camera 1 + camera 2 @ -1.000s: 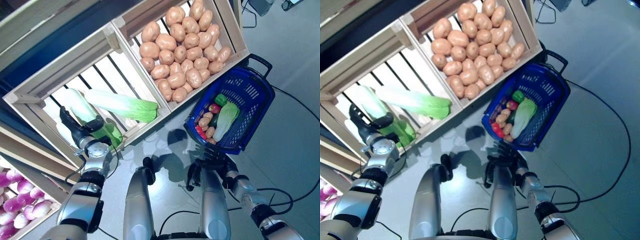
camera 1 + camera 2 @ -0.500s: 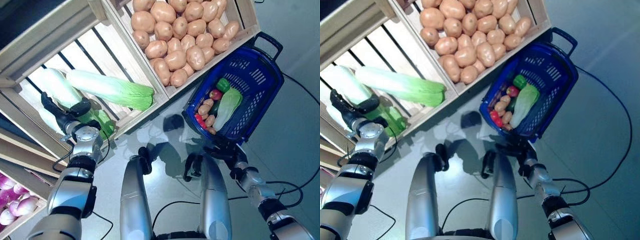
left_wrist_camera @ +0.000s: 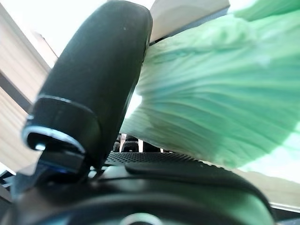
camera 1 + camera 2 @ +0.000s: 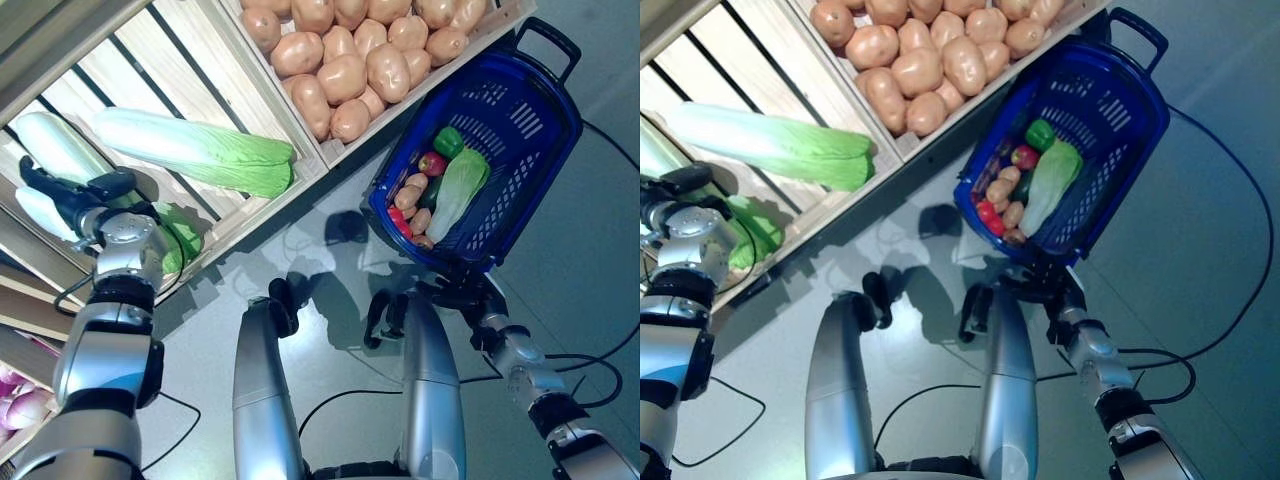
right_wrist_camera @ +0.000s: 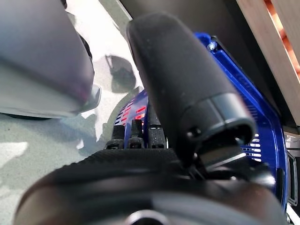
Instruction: Put vegetables into the basket
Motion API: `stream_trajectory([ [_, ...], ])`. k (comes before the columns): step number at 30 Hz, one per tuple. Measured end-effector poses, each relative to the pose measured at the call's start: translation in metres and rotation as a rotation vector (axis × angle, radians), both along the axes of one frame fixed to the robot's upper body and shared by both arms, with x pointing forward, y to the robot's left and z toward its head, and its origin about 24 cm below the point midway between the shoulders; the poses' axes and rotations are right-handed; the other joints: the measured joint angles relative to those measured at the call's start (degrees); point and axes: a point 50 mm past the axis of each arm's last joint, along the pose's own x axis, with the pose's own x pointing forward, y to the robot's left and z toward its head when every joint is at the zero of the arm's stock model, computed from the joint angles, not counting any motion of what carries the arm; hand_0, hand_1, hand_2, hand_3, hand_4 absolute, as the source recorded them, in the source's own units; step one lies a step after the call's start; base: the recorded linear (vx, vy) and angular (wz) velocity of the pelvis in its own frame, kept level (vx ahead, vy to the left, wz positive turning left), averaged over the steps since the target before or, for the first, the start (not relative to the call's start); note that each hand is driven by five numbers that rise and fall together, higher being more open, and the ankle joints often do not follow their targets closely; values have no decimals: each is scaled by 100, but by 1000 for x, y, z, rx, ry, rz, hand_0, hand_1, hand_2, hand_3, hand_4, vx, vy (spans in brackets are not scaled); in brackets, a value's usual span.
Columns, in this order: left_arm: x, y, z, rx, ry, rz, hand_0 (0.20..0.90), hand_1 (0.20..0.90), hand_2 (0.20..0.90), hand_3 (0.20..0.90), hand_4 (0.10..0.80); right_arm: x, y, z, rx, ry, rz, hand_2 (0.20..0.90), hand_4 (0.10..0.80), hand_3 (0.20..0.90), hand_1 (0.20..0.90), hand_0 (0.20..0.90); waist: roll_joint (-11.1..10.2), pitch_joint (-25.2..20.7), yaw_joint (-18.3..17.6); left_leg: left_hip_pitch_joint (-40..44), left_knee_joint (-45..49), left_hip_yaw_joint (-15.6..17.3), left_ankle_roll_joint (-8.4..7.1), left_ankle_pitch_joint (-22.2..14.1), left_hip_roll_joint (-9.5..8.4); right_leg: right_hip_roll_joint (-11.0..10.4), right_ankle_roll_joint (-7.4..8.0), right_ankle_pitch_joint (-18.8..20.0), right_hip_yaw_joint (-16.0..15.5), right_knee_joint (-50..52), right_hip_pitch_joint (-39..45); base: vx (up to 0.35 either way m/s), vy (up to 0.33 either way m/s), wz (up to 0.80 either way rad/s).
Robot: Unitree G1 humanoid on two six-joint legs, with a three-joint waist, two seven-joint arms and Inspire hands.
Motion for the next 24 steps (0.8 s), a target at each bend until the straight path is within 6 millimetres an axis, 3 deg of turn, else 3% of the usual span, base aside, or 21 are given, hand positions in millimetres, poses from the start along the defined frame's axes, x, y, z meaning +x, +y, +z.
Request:
stream_trajectory([
  [5, -1, 7, 10, -10, 11, 19, 900, 900, 900, 900, 800, -3, -1, 1, 18, -19, -8, 900, 800, 900, 900, 900, 0, 0, 0, -91, 9, 6, 1, 0, 11, 1, -1, 1, 2, 5, -92, 0, 0, 0],
  [6, -2, 9, 12, -10, 13, 20, 571, 571, 571, 571, 580, -4, -2, 1, 17, -21, -8, 900, 800, 900, 900, 900, 0, 0, -1, -103, 13, 6, 1, 0, 15, 0, -1, 1, 0, 5, -101, 0, 0, 0],
  [7, -2, 10, 13, -12, 15, 20, 300, 300, 300, 300, 400, -4, -3, 1, 14, -23, -10, 900, 800, 900, 900, 900, 0, 0, 3, -107, 15, 10, 1, 0, 16, -1, 0, 1, 0, 5, -103, 0, 0, 0],
  [13, -9, 27, 22, 0, 33, 9, 300, 300, 300, 300, 400, -9, -7, 0, 11, -28, -22, 900, 800, 900, 900, 900, -1, 0, 11, -94, -6, 102, 3, 2, 110, -2, 13, 6, -12, 4, -103, -1, 1, 1],
  [18, -13, 35, 17, -32, 48, -18, 300, 300, 300, 300, 400, -14, -12, -4, 14, -16, -40, 900, 800, 900, 900, 900, -3, 1, 9, 129, -115, 155, 7, 5, 144, 25, 25, 31, -4, -126, 95, -7, 1, -3],
  [24, -6, 28, 13, -71, 19, -137, 300, 300, 300, 300, 400, -28, -14, -19, 17, 47, -49, 900, 800, 900, 900, 900, -42, 7, -53, 996, -495, 322, 57, -28, 174, 112, 150, 130, -1, -657, 969, 8, -1, -8],
])
